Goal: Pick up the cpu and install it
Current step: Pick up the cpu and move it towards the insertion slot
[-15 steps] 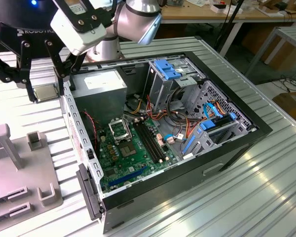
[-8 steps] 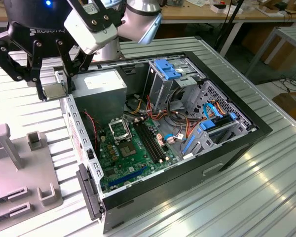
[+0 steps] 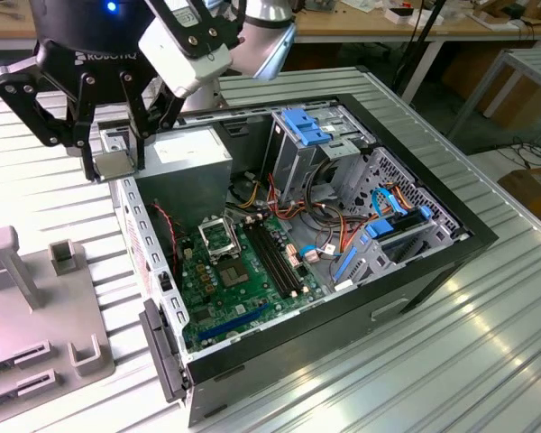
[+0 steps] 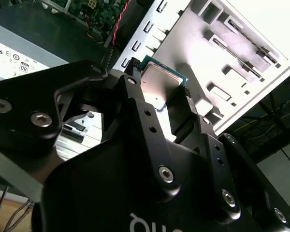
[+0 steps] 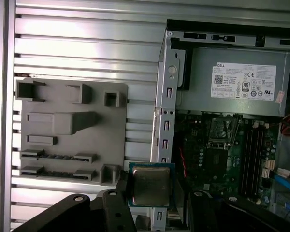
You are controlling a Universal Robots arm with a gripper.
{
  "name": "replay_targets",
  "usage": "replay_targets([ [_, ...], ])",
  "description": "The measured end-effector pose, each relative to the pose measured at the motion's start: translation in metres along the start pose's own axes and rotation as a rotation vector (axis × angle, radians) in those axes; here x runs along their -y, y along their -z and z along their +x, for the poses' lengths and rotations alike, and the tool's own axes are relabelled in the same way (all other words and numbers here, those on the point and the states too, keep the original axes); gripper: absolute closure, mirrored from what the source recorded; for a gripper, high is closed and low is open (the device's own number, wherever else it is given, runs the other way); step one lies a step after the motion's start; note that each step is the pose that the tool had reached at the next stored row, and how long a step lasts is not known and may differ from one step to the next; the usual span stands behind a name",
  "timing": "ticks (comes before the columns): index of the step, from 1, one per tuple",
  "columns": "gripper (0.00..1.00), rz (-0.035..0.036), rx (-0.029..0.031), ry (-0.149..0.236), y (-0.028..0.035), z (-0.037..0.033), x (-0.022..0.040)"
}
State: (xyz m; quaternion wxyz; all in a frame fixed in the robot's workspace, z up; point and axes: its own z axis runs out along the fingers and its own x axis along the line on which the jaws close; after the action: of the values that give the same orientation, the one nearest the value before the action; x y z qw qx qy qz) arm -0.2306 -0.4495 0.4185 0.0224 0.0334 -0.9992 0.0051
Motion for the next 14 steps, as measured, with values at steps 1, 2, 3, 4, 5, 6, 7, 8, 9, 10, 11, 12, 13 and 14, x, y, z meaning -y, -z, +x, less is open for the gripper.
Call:
replay_targets([
  [1,0.53,0.0000,-0.0001,0.000,0.0000,-0.0016,0.0001],
  [2,0.53,0.0000,0.0000,0.000,-0.0001,-0.0040,0.0002],
  [3,0.53,0.0000,0.0000,0.000,-0.0001,-0.0059,0.0004],
  [4,0.53,0.0000,0.0000,0.000,-0.0002,-0.0089,0.0006],
  [5,0.53,0.0000,0.0000,0.000,-0.0003,-0.0112,0.0007],
  [6,0.53,0.0000,0.0000,0.000,-0.0004,-0.0128,0.0008],
  [7,0.53,0.0000,0.0000,0.000,-0.0005,-0.0149,0.0010],
  [8,0.53,0.0000,0.0000,0.000,-0.0007,-0.0166,0.0011],
  [9,0.53,0.0000,0.0000,0.000,-0.0010,-0.0183,0.0012],
  [10,0.53,0.0000,0.0000,0.000,-0.0013,-0.0197,0.0013],
  [11,0.53,0.0000,0.0000,0.000,-0.0017,-0.0209,0.0014],
  [12,0.53,0.0001,0.0000,0.000,-0.0021,-0.0221,0.0014],
  [13,0.53,0.0000,0.0000,0.000,-0.0027,-0.0233,0.0015],
  [14,0.53,0.0000,0.0000,0.000,-0.0032,-0.0242,0.0016],
])
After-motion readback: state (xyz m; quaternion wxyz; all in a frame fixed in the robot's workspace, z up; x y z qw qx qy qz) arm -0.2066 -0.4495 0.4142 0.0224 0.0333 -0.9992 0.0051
